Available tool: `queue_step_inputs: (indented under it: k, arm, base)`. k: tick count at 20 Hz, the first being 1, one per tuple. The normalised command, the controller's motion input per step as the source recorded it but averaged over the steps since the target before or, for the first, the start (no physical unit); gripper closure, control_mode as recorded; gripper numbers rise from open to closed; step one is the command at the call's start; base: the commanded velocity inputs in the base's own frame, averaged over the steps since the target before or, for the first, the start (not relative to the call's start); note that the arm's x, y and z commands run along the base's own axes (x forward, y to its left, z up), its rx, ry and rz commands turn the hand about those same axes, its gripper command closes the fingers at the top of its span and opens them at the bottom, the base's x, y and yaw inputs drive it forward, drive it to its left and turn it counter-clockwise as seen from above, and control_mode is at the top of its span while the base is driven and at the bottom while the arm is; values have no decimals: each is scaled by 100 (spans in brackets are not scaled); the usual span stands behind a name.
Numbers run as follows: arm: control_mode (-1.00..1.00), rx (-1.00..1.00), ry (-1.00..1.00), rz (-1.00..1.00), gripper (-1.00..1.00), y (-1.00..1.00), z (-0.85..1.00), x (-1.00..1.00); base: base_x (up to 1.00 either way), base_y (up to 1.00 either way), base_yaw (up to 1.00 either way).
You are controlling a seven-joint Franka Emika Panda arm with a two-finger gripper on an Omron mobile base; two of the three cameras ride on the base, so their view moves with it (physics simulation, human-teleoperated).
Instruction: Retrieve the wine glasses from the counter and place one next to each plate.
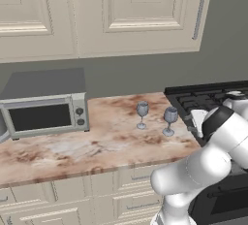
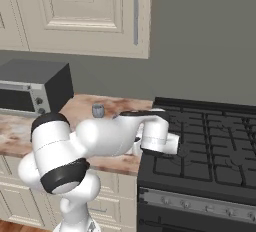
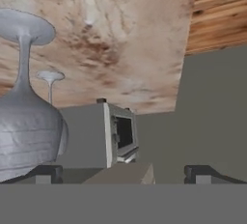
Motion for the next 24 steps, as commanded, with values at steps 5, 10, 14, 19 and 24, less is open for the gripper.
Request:
queue_step_inputs:
  k: [5, 10, 14, 19, 24]
  arm:
    - [-100, 0, 0, 0, -100, 2, -6, 22]
    - [-100, 0, 0, 0, -100, 4, -15, 22]
    - [-100, 1, 0, 0, -100, 0, -22, 8]
    - [-100, 0, 0, 0, -100, 0, -21, 14]
    - [-100, 0, 0, 0, -100, 0, -21, 24]
  base:
    - [0, 0, 0]
    - [0, 0, 0]
    - [0, 0, 0]
    - [0, 0, 0]
    - [0, 0, 0]
